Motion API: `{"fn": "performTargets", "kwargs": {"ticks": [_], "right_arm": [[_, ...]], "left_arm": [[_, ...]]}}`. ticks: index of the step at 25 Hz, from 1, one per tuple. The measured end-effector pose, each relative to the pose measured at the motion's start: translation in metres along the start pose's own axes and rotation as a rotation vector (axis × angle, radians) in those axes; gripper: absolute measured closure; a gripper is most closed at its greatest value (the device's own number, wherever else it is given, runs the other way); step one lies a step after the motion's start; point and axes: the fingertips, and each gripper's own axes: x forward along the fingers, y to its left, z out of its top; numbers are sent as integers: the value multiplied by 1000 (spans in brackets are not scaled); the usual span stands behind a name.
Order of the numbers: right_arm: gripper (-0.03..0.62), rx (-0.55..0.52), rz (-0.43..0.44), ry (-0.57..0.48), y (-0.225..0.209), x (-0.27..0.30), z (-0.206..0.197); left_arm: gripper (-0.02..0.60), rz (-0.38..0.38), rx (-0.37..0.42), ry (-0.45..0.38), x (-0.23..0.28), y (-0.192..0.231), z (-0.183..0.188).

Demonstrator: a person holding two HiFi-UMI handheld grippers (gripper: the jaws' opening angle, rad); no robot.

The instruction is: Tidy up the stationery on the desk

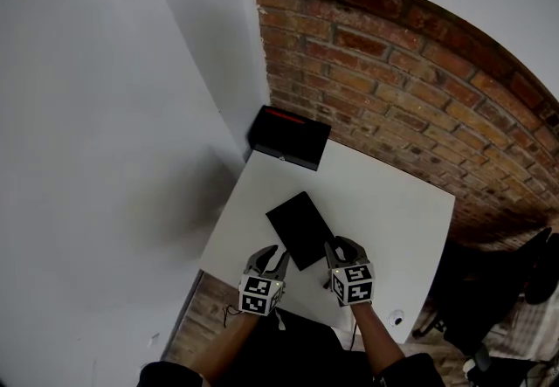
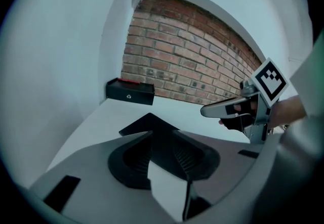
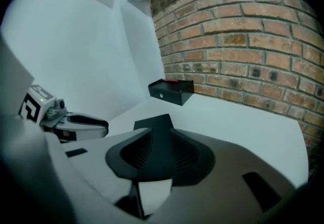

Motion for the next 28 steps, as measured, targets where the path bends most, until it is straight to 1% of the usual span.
{"fn": "performTargets", "kwargs": {"ticks": [2,5,7,9,12,18,20,22,25,28], "right_arm": [[496,-19,15,51,-4,14,-7],[482,-36,38,137,-8,35,-20],[476,-42,46,186,-13,48,-28],[470,-56,45,229,-18,58,-34],[465,-66,47,273,-23,70,-41],[464,-35,60,329,-30,88,-50],[464,-24,65,344,-31,93,-53],[464,-18,62,351,-32,95,-56],[464,4,60,361,-34,98,-60],[464,37,65,363,-34,98,-61]], "left_arm": [[446,16,-55,26,8,8,-10],[405,49,-185,49,17,21,-22],[397,89,-290,57,22,31,-29],[394,137,-370,72,28,37,-38],[394,178,-445,106,37,39,-51],[394,202,-572,134,55,34,-62],[394,215,-593,160,60,33,-66],[394,218,-593,196,65,29,-71],[396,187,-562,239,71,20,-77],[396,168,-537,263,75,14,-80]]}}
